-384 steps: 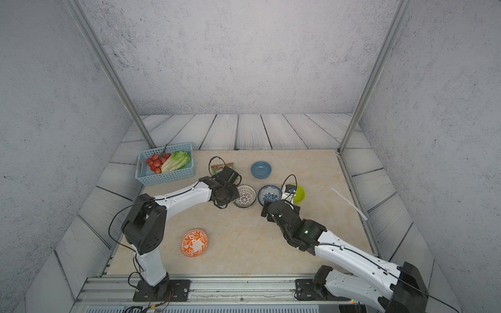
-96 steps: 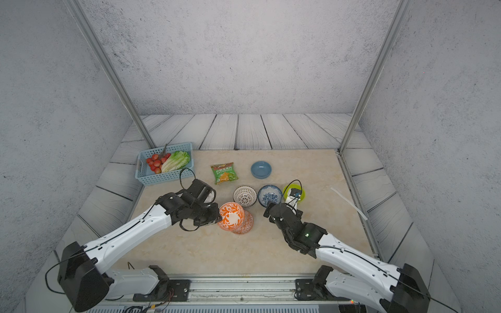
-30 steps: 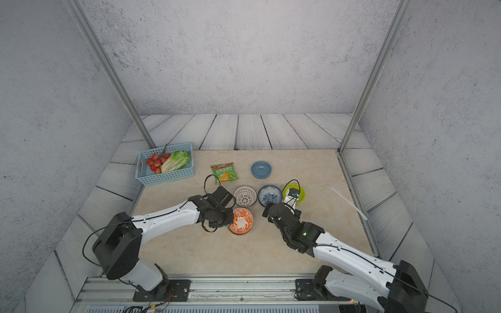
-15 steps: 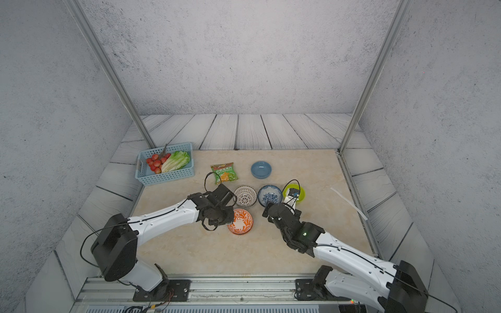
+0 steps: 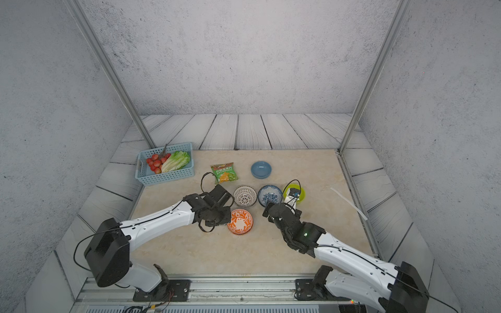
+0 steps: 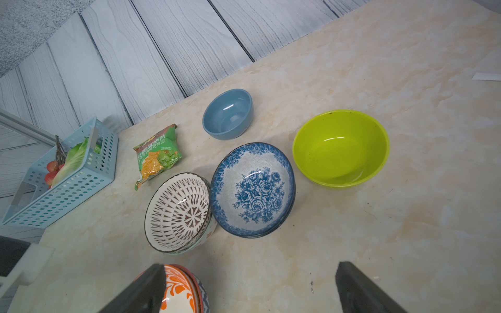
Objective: Stack the bowls
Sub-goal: Place the bowl on the bowl.
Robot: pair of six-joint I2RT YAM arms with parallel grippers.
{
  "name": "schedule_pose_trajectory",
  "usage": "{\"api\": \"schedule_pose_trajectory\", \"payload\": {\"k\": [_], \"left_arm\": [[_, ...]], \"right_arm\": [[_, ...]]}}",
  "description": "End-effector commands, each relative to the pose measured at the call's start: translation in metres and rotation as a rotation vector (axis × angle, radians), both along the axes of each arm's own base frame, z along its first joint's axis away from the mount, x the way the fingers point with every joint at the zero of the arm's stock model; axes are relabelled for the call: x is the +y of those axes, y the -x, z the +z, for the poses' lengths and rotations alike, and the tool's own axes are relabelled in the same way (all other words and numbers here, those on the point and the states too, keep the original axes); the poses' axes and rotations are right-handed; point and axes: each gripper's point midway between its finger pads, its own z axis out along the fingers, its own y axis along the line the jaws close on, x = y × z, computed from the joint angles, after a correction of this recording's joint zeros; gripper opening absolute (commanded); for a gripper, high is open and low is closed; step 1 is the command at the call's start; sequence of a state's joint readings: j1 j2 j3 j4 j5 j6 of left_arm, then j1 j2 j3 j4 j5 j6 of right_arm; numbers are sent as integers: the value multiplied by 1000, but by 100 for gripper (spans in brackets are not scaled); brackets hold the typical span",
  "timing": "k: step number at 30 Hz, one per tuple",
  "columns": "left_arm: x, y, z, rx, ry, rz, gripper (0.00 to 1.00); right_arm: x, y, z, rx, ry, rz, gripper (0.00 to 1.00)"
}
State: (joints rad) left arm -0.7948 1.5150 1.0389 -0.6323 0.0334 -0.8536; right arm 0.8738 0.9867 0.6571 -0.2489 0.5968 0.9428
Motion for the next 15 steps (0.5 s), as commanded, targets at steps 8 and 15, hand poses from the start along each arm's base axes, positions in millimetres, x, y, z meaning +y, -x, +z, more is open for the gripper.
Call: {"api": "schedule_pose_trajectory", "payload": {"k": [8,15], "left_arm": [[4,4,-10,8,-27,-8,2],[10,1,13,-47,-21,-8,10]], "right_arm": [[-4,0,2,-9,-5,-12,99],[-5,1,2,-5,2,-13,99]]}}
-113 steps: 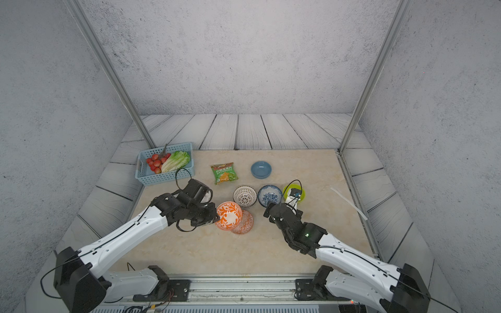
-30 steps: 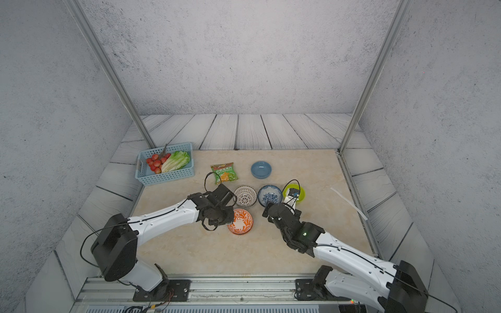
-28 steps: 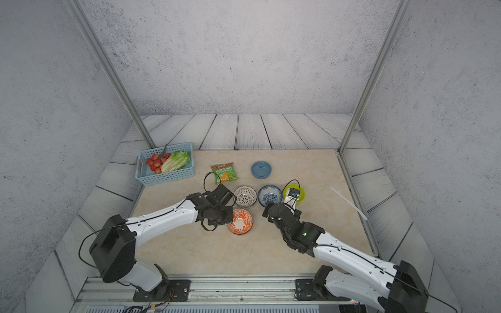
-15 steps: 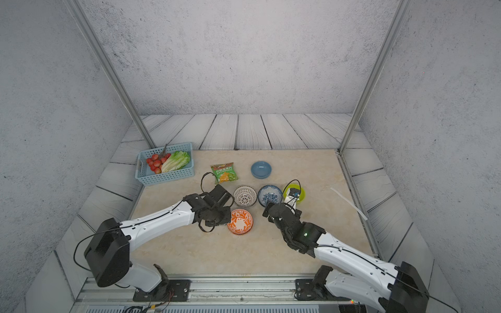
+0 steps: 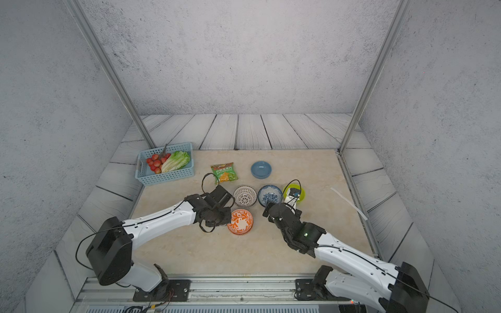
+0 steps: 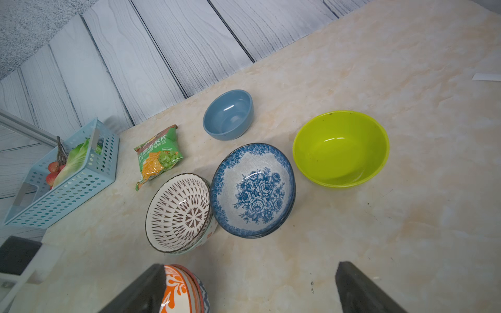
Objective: Stack the bowls
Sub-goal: Place the bowl on the bowl, then pick up the bowl from the center of the board.
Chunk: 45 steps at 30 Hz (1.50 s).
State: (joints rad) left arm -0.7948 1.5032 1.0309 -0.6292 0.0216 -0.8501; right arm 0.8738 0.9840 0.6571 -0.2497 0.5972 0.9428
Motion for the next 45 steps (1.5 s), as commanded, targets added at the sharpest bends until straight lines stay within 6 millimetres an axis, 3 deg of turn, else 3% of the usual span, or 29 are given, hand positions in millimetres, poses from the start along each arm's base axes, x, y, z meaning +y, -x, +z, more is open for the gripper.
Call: {"api": "schedule_pose_trajectory", "payload": {"k": [1,5,11,15,17,21,27,29,32,45], "left_arm": [[9,2,15,-44,-19,-9,12],[19,4,25,-74,-35,-10,23],[31,2,43,-156,-34,-12,48],[35,-3,54,-225,-3,-5,75],[35,-6,58,-251,23,-4,99],[36,-14,64,-281,69,1,100],[43,-26,63,-280,167,28,100],[46,-27,60,-265,188,41,100],[46,-25,62,-270,215,36,100],[46,-26,63,-307,282,42,97]], "right_arm": [[-5,1,2,-4,4,-14,99],[-9,1,1,14,15,-25,99],[-46,3,-4,147,-12,-98,98],[-82,1,-9,238,-37,-145,97],[-94,-3,-11,271,-48,-146,97],[-113,-11,-22,380,-27,-157,94],[-132,-27,-59,581,-90,-176,87],[-133,-34,-69,630,-91,-157,76],[-130,-45,-76,683,-85,-122,68],[-140,-84,-87,673,-31,-159,65]]}}
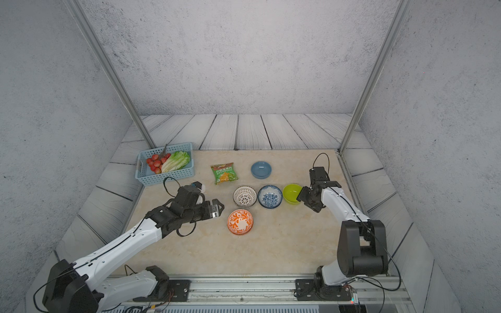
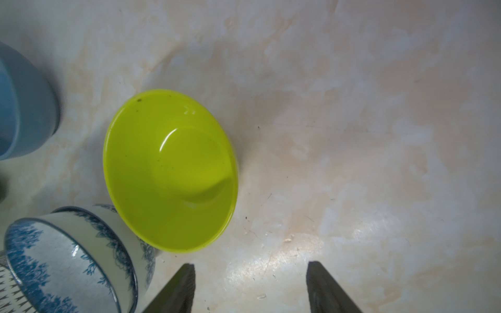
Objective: Stack the bowls
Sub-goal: Pick up the bowl from the center of the board.
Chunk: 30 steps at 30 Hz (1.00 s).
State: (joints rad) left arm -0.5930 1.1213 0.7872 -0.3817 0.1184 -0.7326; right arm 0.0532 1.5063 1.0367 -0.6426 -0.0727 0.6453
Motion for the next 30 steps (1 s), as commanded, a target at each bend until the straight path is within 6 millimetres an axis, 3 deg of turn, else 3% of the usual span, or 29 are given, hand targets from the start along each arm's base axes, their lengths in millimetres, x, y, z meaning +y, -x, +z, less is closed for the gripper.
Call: {"api": "schedule_pose_trajectory", "payload": {"k": [1,5,13,17,27,30], "left_arm": [[0,-3,2,-20,20,-4,97],[0,-5,1,-21,27,0,96],[0,-8,-2,-21,27,9,94],[1,-9,-3,-20,25,13,93],[1,-9,-2,-23,27,17,93],[1,-9,-2,-23,28,15,93]], "right_arm": [[-5,-13,-3,18,35,6,63],[0,-22,-18,55,15,42,44],[-1,-24,-33,72,19,29,40],[2,-20,-39,84,7,40,24],[-9,3,-27,75,69,50,0],[-5,18,-23,75,45,56,0]]}}
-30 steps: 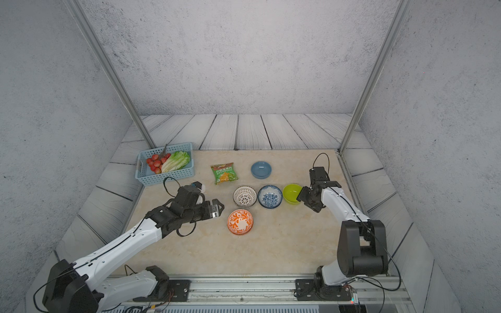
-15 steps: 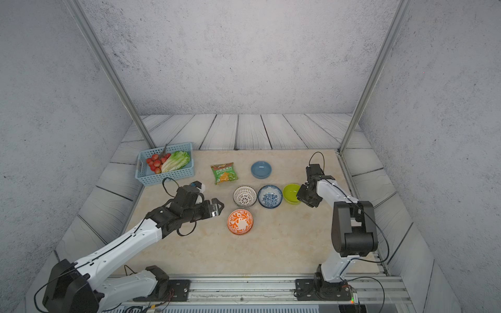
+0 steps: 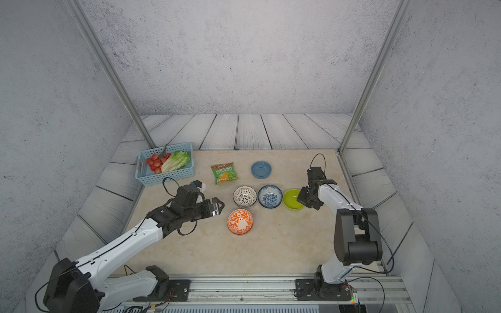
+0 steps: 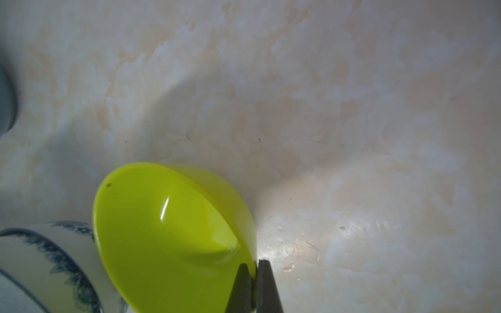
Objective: Stack the bowls
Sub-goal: Pick up the bowl from the center of the board, then place the bowl at the center of the board.
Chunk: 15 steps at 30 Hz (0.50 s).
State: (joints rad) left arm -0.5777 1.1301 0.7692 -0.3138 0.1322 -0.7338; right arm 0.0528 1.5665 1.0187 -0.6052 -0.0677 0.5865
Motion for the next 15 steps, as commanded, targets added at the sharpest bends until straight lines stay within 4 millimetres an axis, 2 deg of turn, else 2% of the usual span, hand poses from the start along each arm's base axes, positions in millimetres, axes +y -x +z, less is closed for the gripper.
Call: {"api": "schedule_pose_trajectory", "payload": {"k": [1,9,15], "left_arm": [[3,0,-5,8,-3,9,93],[2,1,-4,12,1,0,93],[1,1,-5,17,3,-2,94]], "right_arm": [[-2,27,0,46,5,5,0],[6,78,10,49,-60,12,0],[22,106,16,43,-149,23,0]]}}
